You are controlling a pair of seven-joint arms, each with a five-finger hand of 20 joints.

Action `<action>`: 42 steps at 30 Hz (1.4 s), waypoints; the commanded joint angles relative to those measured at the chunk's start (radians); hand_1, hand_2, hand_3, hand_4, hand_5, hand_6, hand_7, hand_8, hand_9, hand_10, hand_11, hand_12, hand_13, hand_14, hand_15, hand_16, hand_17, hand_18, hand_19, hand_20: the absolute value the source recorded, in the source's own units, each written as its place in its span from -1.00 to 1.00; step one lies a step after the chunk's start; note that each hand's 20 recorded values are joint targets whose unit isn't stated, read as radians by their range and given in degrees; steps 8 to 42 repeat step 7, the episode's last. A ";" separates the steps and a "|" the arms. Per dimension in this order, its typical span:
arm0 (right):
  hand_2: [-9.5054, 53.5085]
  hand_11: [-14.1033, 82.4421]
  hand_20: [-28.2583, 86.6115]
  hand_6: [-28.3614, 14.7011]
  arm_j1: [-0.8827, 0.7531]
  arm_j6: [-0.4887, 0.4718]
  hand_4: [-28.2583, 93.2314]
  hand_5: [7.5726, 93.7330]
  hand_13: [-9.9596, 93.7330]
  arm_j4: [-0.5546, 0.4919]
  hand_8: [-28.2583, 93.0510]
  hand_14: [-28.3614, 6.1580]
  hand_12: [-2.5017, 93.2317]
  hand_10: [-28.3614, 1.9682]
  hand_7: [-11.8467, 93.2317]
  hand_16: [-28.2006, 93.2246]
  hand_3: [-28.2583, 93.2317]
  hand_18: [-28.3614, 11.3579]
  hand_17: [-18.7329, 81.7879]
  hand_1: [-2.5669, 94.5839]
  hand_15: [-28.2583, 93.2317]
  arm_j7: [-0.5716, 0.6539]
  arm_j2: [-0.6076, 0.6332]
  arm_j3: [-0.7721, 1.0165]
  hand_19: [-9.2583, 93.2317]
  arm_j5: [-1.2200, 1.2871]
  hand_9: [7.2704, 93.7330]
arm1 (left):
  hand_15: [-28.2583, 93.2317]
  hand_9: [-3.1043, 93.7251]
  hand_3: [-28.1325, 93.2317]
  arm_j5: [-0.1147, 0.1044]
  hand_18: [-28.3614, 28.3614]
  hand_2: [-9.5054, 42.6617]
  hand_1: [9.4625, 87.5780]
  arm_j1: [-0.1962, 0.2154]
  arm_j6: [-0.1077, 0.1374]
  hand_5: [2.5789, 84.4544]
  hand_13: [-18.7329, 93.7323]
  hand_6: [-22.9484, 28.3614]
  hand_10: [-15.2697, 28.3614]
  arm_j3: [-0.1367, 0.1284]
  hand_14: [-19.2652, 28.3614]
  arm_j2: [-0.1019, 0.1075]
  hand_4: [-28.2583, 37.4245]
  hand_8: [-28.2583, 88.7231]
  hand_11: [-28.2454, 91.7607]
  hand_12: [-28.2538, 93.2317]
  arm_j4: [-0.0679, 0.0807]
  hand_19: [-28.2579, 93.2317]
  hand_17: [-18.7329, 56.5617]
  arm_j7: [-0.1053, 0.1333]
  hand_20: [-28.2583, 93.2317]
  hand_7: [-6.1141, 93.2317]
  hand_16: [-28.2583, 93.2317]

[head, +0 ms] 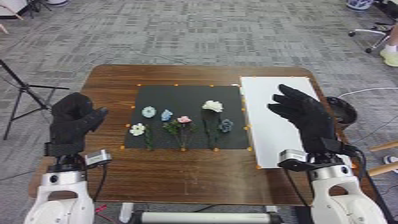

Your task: Arrange flowers

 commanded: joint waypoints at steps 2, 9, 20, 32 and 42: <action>-0.65 -0.56 0.02 0.26 -0.027 0.026 -0.79 0.01 0.08 -0.011 -0.65 -0.28 -0.59 -0.11 -0.56 -0.09 0.68 -0.55 -0.30 -0.71 -0.30 -0.013 -0.008 0.002 -0.42 0.013 0.05 | 1.00 0.69 0.38 -0.003 0.99 -1.00 0.33 -0.003 -0.002 0.41 0.78 -0.62 0.17 0.004 0.47 -0.011 0.43 0.77 0.77 0.73 -0.004 1.00 0.85 -0.019 0.98 0.75 0.62; -0.65 -0.56 0.02 0.26 -0.026 0.019 -0.79 0.01 0.08 -0.010 -0.65 -0.28 -0.59 -0.11 -0.56 -0.09 0.68 -0.56 -0.30 -0.71 -0.30 -0.011 -0.019 -0.009 -0.41 -0.004 0.05 | 1.00 0.68 0.39 -0.011 0.98 -1.00 0.32 0.002 0.001 0.41 0.78 -0.62 0.17 -0.009 0.47 -0.006 0.40 0.77 0.77 0.73 -0.011 1.00 0.84 -0.029 0.97 0.75 0.62; -0.65 -0.56 0.02 0.26 -0.026 0.019 -0.79 0.01 0.08 -0.010 -0.65 -0.28 -0.59 -0.11 -0.56 -0.09 0.68 -0.56 -0.30 -0.71 -0.30 -0.011 -0.019 -0.009 -0.41 -0.004 0.05 | 1.00 0.68 0.39 -0.011 0.98 -1.00 0.32 0.002 0.001 0.41 0.78 -0.62 0.17 -0.009 0.47 -0.006 0.40 0.77 0.77 0.73 -0.011 1.00 0.84 -0.029 0.97 0.75 0.62; -0.65 -0.56 0.02 0.26 -0.026 0.019 -0.79 0.01 0.08 -0.010 -0.65 -0.28 -0.59 -0.11 -0.56 -0.09 0.68 -0.56 -0.30 -0.71 -0.30 -0.011 -0.019 -0.009 -0.41 -0.004 0.05 | 1.00 0.68 0.39 -0.011 0.98 -1.00 0.32 0.002 0.001 0.41 0.78 -0.62 0.17 -0.009 0.47 -0.006 0.40 0.77 0.77 0.73 -0.011 1.00 0.84 -0.029 0.97 0.75 0.62; -0.65 -0.56 0.02 0.26 -0.026 0.019 -0.79 0.01 0.08 -0.010 -0.65 -0.28 -0.59 -0.11 -0.56 -0.09 0.68 -0.56 -0.30 -0.71 -0.30 -0.011 -0.019 -0.009 -0.41 -0.004 0.05 | 1.00 0.68 0.39 -0.011 0.98 -1.00 0.32 0.002 0.001 0.41 0.78 -0.62 0.17 -0.009 0.47 -0.006 0.40 0.77 0.77 0.73 -0.011 1.00 0.84 -0.029 0.97 0.75 0.62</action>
